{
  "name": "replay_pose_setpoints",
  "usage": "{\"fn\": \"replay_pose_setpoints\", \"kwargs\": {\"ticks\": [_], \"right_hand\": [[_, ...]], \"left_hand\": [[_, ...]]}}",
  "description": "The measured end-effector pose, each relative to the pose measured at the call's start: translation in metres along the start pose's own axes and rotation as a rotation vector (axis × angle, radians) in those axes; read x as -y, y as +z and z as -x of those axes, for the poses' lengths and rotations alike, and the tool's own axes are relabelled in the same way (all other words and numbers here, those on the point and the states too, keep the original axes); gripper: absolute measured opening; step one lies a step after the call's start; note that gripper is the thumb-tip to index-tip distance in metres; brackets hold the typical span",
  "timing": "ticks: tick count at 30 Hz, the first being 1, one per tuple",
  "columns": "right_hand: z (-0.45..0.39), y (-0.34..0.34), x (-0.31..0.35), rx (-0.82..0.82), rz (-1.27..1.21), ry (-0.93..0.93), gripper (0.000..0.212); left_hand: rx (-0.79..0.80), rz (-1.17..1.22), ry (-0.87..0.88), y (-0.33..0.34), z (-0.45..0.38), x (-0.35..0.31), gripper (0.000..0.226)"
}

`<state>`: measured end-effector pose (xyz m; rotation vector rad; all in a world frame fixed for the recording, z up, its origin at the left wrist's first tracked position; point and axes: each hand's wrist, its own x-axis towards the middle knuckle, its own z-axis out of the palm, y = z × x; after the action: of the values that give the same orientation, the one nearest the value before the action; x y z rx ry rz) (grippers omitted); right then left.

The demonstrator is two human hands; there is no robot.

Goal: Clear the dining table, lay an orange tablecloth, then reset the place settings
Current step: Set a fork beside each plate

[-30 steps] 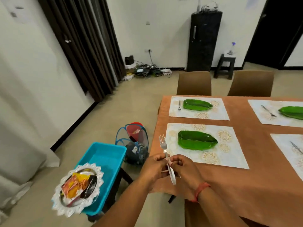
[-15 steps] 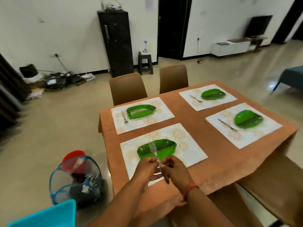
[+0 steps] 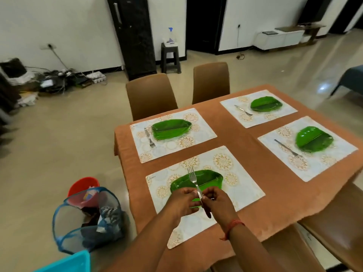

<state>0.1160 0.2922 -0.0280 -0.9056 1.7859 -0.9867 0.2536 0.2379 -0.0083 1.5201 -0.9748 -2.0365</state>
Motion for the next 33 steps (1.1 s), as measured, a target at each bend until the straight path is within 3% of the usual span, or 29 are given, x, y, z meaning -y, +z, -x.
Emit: {"fn": "replay_pose_setpoints", "kwargs": {"ticks": [11,15,18,22,26,30,33], "right_hand": [[-0.058,0.120,-0.022,0.384,0.130,0.011,0.029],[-0.059,0.136,-0.035,0.463,0.274,-0.037,0.045],[-0.061,0.137,-0.042,0.521,0.371,-0.122,0.042],[-0.062,0.135,-0.046,0.505,0.460,-0.211,0.035],[-0.067,0.126,-0.048,0.472,0.492,-0.215,0.037],[-0.075,0.117,-0.049,0.447,0.515,-0.224,0.035],[-0.078,0.115,-0.050,0.428,0.532,-0.197,0.034]], "left_hand": [[-0.396,0.080,-0.164,-0.078,-0.036,0.019,0.011],[-0.394,0.043,-0.190,-0.086,-0.042,0.037,0.006],[-0.376,-0.017,-0.198,-0.084,-0.048,0.044,0.009],[-0.373,-0.102,-0.182,-0.078,-0.055,0.044,0.010],[-0.328,-0.174,-0.183,-0.068,-0.063,0.039,0.029],[-0.324,-0.147,-0.185,-0.058,-0.072,0.038,0.013],[-0.359,-0.163,-0.169,-0.053,-0.076,0.041,0.026]]}}
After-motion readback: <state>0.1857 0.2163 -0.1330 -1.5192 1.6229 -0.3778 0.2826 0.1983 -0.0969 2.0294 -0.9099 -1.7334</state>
